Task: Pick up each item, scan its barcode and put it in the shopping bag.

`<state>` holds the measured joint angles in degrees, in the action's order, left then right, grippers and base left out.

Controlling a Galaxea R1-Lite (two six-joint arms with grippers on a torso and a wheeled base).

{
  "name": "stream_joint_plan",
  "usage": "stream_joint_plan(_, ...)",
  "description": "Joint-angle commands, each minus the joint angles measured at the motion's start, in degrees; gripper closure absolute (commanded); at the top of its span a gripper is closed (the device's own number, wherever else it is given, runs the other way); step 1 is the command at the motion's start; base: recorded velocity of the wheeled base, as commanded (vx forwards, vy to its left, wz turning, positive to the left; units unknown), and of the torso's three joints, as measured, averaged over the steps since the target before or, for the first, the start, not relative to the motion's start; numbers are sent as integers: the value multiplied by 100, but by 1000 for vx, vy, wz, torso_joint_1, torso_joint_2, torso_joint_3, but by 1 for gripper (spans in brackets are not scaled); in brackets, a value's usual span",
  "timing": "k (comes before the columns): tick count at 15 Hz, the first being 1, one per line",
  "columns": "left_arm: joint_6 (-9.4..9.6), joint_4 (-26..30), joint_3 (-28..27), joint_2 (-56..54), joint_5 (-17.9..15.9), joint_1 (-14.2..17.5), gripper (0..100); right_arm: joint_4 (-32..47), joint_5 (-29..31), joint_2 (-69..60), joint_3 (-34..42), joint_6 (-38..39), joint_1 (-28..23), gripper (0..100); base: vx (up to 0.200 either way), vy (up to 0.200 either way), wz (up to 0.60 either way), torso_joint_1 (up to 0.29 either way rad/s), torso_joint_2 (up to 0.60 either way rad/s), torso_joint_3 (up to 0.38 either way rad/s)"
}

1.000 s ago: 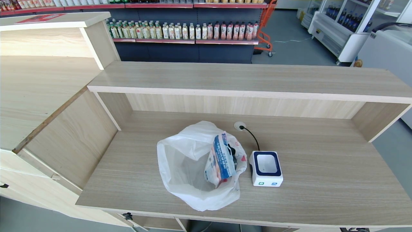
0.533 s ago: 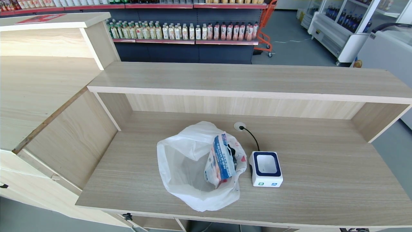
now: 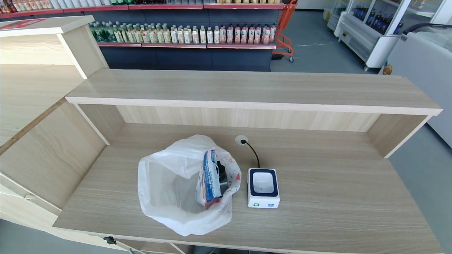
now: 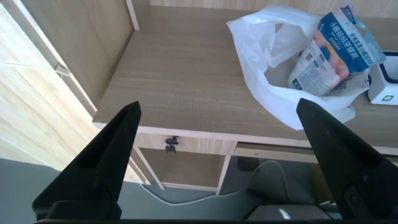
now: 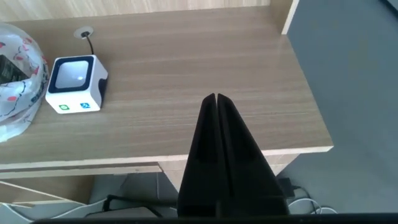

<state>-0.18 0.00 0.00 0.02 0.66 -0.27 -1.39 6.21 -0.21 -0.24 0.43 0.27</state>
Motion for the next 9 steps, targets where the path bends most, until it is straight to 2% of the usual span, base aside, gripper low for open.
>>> stream_joint_plan(1, 18, 0, 0, -2, 4, 0, 0, -2, -5, 21, -2, 45, 0, 100, 0, 0, 0, 0, 0, 0)
stream_joint_plan(6, 9, 0, 0, -2, 4, 0, 0, -2, -14, 21, -2, -113, 0, 100, 200, 0, 0, 0, 4, 3)
stream_joint_plan(9, 1, 0, 0, -2, 4, 0, 0, -2, -14, 21, -2, -78, 0, 100, 0, 0, 0, 0, 0, 0)
